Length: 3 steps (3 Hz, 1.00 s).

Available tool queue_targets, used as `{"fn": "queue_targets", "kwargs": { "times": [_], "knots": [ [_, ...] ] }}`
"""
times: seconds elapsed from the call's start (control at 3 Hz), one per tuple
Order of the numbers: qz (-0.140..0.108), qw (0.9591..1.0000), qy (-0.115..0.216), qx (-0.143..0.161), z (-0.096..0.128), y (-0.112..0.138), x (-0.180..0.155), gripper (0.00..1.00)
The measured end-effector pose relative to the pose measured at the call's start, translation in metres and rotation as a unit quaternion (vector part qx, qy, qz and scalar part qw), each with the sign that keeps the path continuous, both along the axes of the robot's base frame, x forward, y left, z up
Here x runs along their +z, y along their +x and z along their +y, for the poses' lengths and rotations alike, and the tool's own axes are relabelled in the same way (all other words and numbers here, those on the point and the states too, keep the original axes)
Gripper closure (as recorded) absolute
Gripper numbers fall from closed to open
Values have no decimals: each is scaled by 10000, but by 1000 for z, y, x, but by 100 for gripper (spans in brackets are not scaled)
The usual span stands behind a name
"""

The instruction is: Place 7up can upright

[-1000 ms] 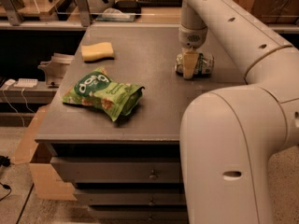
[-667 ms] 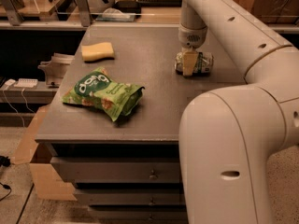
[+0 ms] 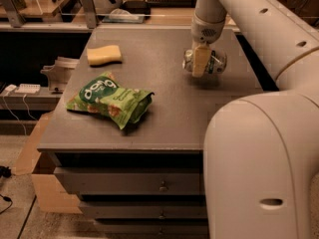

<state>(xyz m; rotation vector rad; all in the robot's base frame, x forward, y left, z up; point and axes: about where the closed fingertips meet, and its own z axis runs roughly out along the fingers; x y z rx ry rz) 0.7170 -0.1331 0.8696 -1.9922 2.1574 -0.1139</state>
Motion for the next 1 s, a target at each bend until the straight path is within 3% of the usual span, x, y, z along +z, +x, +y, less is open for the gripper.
{"fn": "queue_targets", "kwargs": {
  "times": [0.33, 0.67, 1.0],
  "knots": [
    [-440, 9971, 586, 211, 16, -10, 42, 100],
    [-721, 9868, 1424, 257, 27, -15, 61, 100],
    [-900, 9634, 2516, 201, 33, -15, 70, 100]
  ]
}}
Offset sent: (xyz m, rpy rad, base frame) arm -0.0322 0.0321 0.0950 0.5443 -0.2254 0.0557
